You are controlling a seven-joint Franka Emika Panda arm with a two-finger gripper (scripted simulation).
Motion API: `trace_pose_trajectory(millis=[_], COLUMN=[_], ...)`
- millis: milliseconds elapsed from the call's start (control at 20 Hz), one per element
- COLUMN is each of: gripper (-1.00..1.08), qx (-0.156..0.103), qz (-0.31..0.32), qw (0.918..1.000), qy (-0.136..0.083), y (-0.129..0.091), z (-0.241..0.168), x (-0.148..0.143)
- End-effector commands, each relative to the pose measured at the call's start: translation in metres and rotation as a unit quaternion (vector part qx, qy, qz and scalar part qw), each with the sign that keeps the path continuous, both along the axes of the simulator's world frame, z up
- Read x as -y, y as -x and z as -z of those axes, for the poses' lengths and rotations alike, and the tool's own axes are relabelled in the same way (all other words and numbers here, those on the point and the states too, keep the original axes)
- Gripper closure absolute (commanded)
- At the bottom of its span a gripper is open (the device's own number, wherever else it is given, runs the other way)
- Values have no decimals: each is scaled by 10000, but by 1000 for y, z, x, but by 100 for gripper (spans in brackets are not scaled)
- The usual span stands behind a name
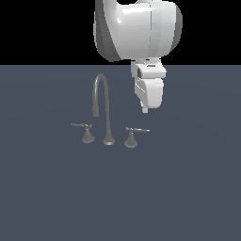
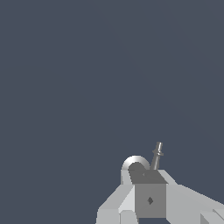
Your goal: Turn on the faucet by rotating a designated handle.
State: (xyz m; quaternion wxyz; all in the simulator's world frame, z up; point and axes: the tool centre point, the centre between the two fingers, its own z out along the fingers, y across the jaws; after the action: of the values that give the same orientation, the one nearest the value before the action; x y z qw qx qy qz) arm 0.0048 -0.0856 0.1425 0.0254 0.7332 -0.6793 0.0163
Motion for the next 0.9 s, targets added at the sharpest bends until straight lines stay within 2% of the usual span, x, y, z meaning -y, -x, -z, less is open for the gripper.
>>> trace_pose_trajectory(millis=[0,450,850], gripper=[108,108,108], qx=[28,78,89], qz=[292,998,1201], qw=[9996,9947,9923], qy=[-59,-233,-288], y=[-3,-7,-7], z=[19,64,77], x=[1,0,-1])
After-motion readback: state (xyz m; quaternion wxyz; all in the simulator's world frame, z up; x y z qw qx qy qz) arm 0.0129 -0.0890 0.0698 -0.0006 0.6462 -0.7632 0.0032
